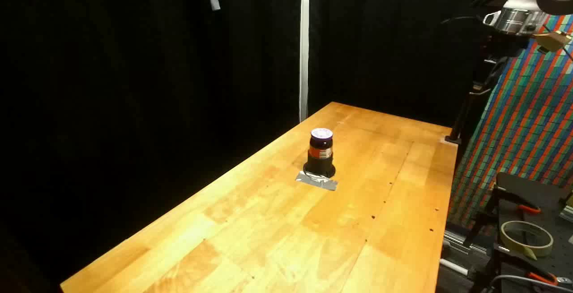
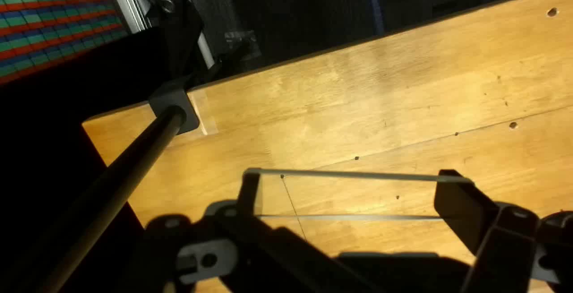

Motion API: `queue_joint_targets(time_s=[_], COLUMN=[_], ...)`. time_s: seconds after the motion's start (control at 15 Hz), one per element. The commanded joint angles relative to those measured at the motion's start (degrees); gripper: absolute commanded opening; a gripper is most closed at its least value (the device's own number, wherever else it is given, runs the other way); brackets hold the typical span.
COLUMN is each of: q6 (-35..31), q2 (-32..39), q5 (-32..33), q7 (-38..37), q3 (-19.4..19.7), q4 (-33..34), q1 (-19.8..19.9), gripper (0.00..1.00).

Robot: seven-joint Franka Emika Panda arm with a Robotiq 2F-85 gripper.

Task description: Put the rubber band around the brown cup

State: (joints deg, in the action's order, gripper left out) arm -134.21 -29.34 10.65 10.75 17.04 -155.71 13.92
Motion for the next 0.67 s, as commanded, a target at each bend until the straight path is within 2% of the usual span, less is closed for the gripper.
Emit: queue_joint_targets(time_s=[0.0,0.33,0.53,0.6], q6=[0.1,0.1,5.3,9.6], q2=[0.1,0.0,3.7,5.5], q5=[-0.6,-0.6,-2.1,-3.5], q7=[0.4,0.4,0.6,1.2], q3=[-0.8,-0.8,-4.3,-6.1], q4=[0.1,0.1,6.0,9.0], q1=[0.8,0.8,-3.5,-6.2], gripper=[1.0,1.0,1.0,1.0])
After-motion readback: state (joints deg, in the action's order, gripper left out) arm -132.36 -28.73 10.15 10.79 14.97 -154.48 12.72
